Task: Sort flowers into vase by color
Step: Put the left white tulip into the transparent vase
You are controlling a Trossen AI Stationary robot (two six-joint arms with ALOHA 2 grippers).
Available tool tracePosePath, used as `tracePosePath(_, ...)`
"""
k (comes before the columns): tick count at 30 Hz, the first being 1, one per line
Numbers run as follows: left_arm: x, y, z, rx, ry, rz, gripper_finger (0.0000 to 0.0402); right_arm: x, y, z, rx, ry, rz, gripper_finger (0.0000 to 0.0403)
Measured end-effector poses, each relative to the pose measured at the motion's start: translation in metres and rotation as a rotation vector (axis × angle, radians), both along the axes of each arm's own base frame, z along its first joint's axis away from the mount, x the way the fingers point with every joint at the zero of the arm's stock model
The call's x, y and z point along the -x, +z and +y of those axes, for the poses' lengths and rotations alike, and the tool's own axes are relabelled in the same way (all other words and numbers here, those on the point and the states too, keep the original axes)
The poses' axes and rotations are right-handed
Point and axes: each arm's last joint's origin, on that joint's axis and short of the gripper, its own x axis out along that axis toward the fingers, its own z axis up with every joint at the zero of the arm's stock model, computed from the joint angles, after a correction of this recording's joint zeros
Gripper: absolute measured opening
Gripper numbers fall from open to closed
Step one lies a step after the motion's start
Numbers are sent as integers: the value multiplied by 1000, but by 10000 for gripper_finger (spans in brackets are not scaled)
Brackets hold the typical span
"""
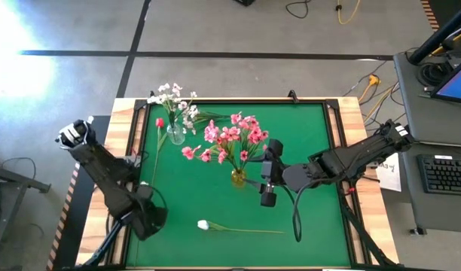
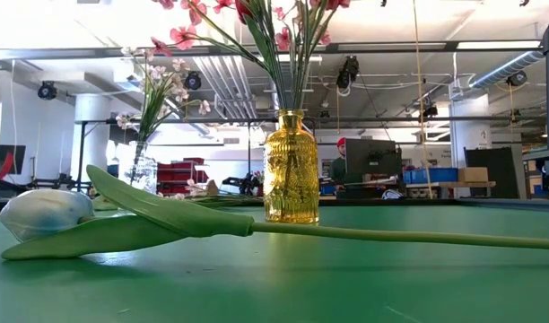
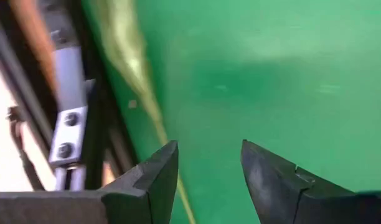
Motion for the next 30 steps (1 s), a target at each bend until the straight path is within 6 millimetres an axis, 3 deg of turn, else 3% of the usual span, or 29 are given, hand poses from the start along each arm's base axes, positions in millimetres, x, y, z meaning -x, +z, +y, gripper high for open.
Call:
tracePosePath(8,5,-18,-4,-66,5,56,162,0,0,0,7,3,1,274)
tracePosePath(14,9,-34,-4,-82,17,191,162,0,0,0,7,3,1,275)
tracePosePath(21,8,-53,-5,-59,14,157,162,0,0,0,7,3,2,276)
tracePosePath(30,8,-61,-2,-66,-7,123,153,0,-2,0,11,3,11,277)
